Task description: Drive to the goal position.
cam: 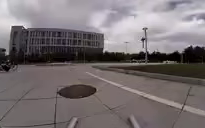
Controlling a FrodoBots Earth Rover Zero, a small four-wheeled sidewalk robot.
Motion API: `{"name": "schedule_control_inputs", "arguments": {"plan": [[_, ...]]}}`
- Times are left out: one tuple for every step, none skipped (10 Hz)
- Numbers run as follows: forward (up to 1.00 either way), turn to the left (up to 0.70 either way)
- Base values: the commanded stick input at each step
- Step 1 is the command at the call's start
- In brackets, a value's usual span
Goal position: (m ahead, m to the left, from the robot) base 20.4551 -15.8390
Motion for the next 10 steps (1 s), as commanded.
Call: {"name": "schedule_control_inputs", "arguments": {"plan": [[0.70, 0.01], [0.70, 0.01], [0.70, 0.01], [0.70, 0.01], [0.70, 0.01], [0.70, 0.01], [0.70, 0.01], [0.70, 0.01], [0.70, 0.01], [0.70, 0.01]]}}
